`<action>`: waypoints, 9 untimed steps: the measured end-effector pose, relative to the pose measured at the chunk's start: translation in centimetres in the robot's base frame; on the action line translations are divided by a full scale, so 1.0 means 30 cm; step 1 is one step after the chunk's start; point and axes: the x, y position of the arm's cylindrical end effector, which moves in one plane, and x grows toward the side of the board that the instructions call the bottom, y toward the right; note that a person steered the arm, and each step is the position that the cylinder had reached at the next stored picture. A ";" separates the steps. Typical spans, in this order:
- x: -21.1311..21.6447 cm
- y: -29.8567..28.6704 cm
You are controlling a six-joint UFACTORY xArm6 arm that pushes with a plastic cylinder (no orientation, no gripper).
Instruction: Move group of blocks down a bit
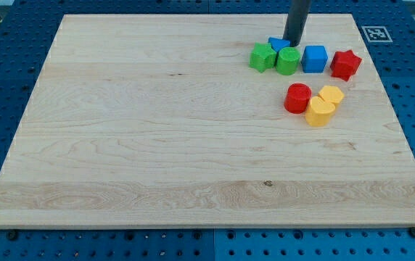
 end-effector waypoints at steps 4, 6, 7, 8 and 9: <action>0.050 -0.128; 0.065 -0.205; 0.073 -0.226; 0.085 -0.228; 0.109 -0.228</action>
